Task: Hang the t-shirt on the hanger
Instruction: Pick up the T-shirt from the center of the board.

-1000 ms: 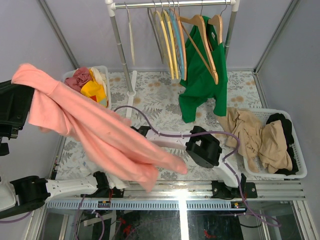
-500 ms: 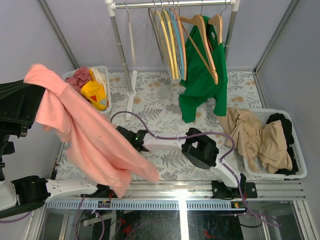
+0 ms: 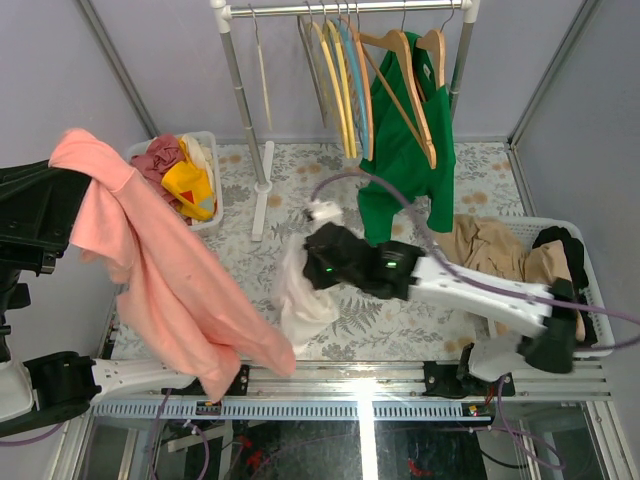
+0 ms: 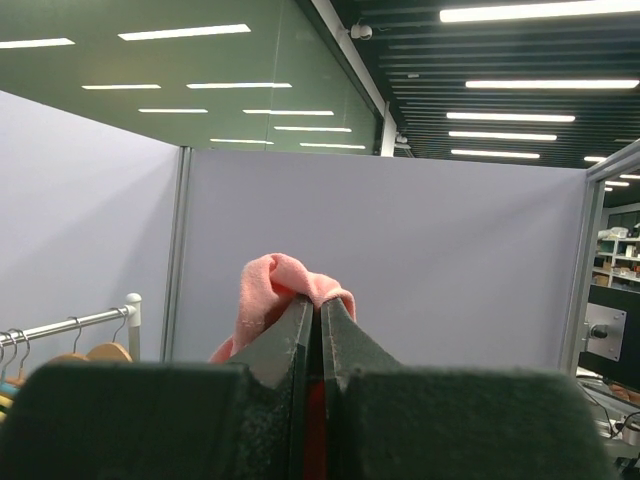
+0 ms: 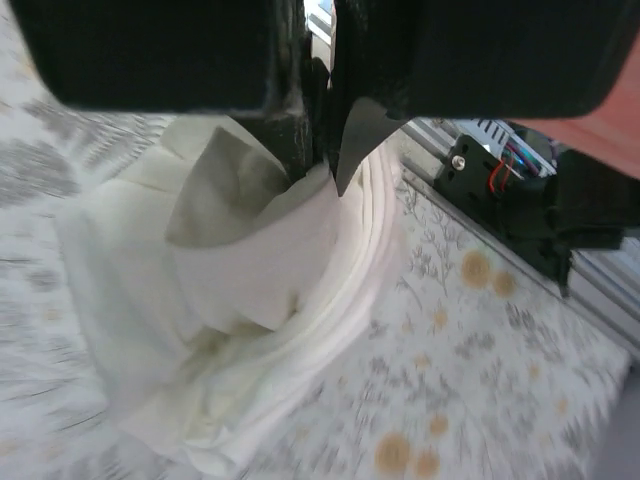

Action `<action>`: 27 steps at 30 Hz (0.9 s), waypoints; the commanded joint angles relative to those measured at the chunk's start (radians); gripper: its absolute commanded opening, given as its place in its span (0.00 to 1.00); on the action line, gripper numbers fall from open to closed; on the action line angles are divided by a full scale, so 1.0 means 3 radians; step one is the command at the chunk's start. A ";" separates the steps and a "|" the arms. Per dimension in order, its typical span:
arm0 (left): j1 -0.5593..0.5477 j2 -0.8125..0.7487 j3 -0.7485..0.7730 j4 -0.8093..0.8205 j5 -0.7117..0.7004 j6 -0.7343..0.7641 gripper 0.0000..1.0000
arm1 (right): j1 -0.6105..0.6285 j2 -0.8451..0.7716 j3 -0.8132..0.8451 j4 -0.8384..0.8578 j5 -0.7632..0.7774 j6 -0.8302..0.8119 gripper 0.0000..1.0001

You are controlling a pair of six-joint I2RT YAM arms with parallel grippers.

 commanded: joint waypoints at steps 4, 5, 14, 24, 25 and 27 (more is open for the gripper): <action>0.0007 -0.0004 -0.0024 0.0189 0.0067 -0.0031 0.00 | -0.0079 -0.1744 0.0011 -0.0727 0.1533 0.0099 0.00; 0.0007 -0.0003 -0.0030 0.0186 0.0071 -0.0031 0.00 | -0.0079 -0.1944 0.0066 -0.0807 0.1702 0.0098 0.00; 0.0006 -0.0014 -0.0257 0.0161 0.0048 -0.0090 0.00 | -0.0079 -0.2814 0.0463 -0.1145 0.3391 -0.0301 0.00; 0.0007 -0.0013 -0.0406 0.0072 0.0006 -0.0108 0.00 | -0.0022 -0.3631 -0.0277 0.0297 0.4757 -0.1661 0.00; 0.0011 -0.0024 -0.0450 0.0089 0.0004 -0.0108 0.00 | 0.0015 -0.3708 -0.0372 0.0329 0.4808 -0.1652 0.00; 0.0012 -0.0034 -0.0522 0.0126 -0.0004 -0.0117 0.00 | 0.0122 -0.3831 -0.0543 0.0271 0.4913 -0.1526 0.00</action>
